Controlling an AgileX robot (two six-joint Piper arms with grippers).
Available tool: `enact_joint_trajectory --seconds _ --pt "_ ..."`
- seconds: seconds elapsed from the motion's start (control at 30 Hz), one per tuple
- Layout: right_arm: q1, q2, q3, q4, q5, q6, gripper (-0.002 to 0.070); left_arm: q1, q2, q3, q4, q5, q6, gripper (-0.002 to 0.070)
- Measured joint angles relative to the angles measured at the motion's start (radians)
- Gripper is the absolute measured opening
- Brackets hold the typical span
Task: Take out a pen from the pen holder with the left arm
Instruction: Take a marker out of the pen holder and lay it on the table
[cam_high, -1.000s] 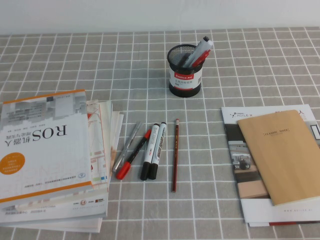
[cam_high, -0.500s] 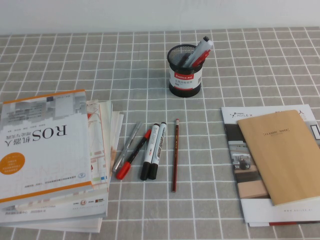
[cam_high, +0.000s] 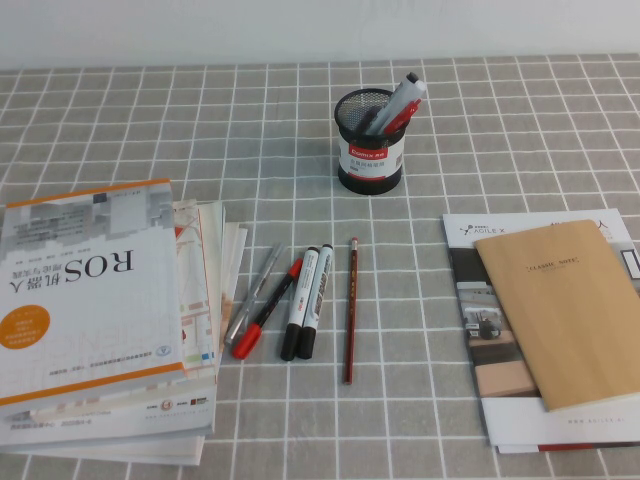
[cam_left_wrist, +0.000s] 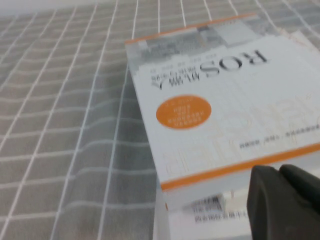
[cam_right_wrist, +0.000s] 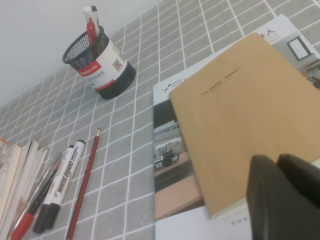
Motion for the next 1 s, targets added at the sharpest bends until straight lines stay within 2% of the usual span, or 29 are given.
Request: enact_joint_trajectory --seconds 0.17,0.47,0.7,1.0 --pt "0.000 0.000 0.000 0.000 0.000 0.000 -0.0013 0.000 0.000 0.000 -0.004 -0.123 0.000 -0.0003" --pt "0.000 0.000 0.000 0.000 0.000 0.000 -0.0013 0.000 0.000 0.000 -0.090 -0.531 -0.086 -0.0003" --pt "0.000 0.000 0.000 0.000 0.000 0.000 -0.0013 0.000 0.000 0.000 -0.102 -0.751 -0.534 -0.0003" --pt "0.000 0.000 0.000 0.000 0.000 0.000 -0.0013 0.000 0.000 0.000 -0.115 -0.836 -0.619 -0.0003"
